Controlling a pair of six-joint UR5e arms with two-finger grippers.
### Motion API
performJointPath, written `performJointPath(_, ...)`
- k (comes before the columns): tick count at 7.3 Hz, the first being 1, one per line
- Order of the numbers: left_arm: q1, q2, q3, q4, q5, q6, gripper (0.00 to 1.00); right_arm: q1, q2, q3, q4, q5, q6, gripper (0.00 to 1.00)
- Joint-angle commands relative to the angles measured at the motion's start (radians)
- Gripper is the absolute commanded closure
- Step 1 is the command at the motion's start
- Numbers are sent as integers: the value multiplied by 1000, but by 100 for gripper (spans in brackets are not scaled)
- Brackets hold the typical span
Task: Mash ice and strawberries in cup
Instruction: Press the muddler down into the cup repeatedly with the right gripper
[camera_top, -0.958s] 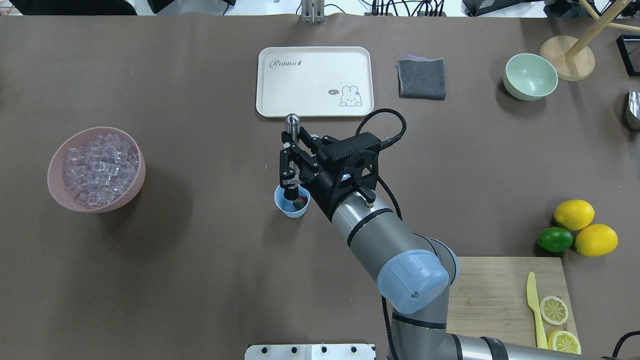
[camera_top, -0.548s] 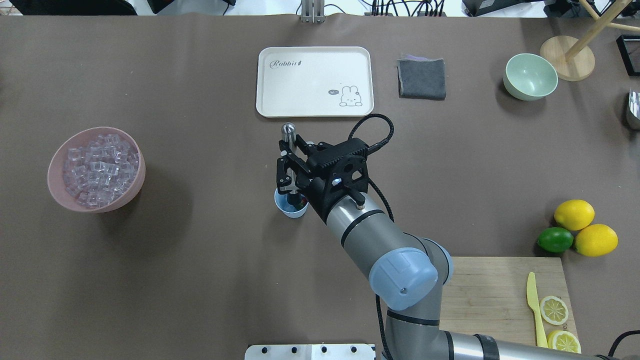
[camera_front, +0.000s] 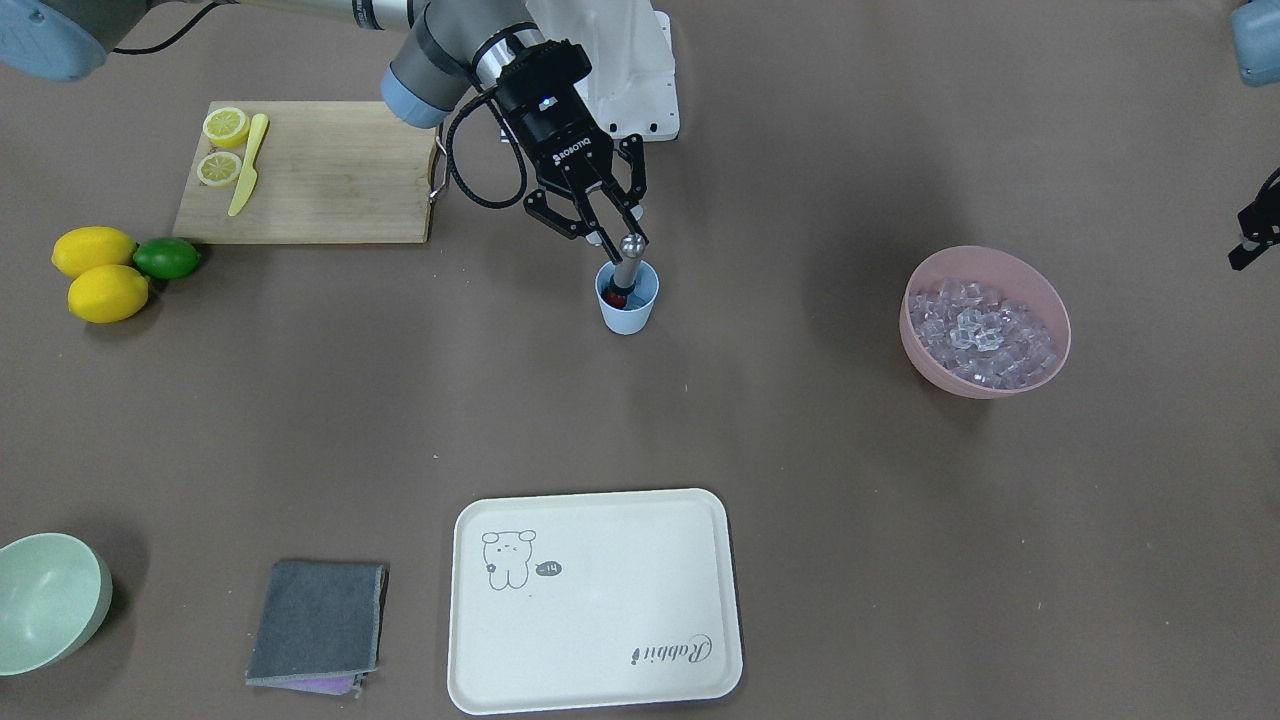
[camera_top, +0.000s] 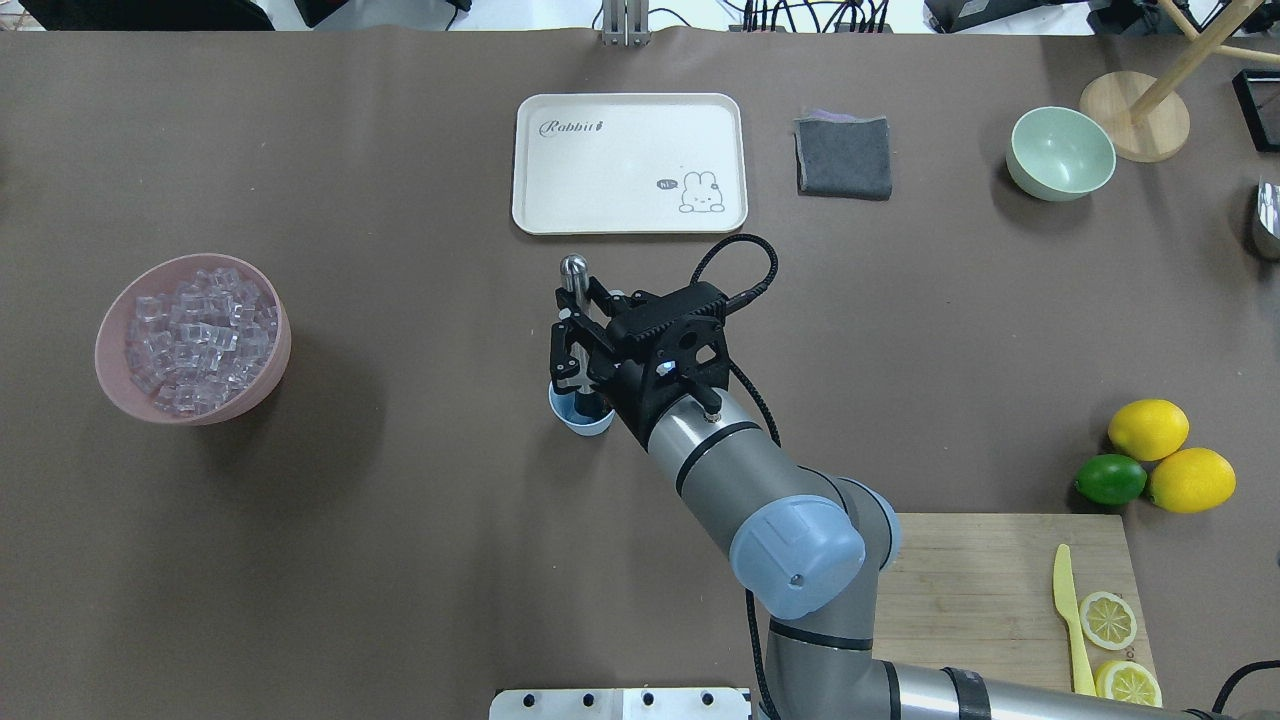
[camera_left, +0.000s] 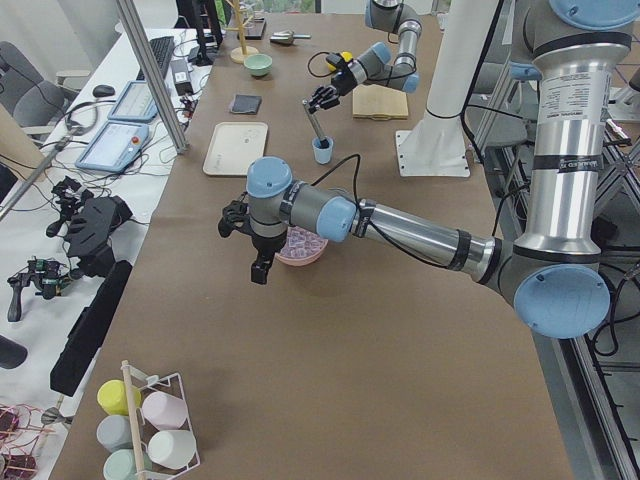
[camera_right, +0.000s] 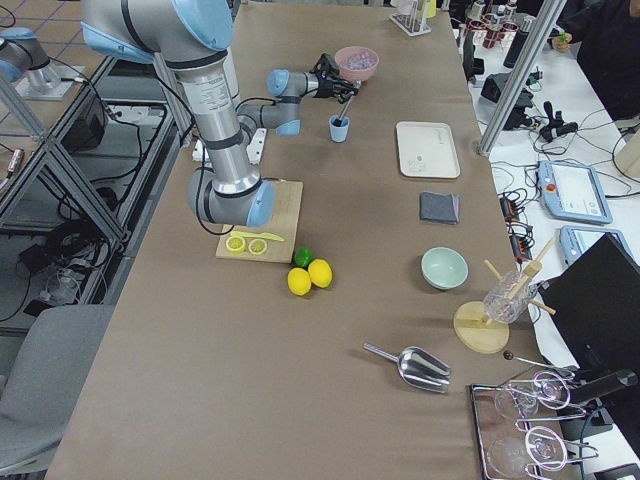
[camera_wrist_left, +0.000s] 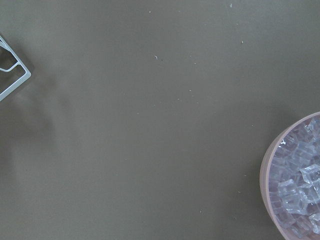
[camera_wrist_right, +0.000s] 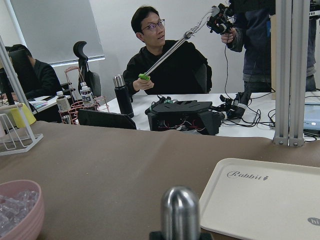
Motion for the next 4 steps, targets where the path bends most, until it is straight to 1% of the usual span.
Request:
performJointPath(1,0,1,-1,-2,0,0,4,0,2,-8,-1,2,-1,100)
performJointPath(3,2,1,3,-2,-2,-2,3,18,36,33,-3,11,-5,100)
performJointPath(4,2,1,3,-2,-2,-2,3,41,36,66,-10,44,-10,100)
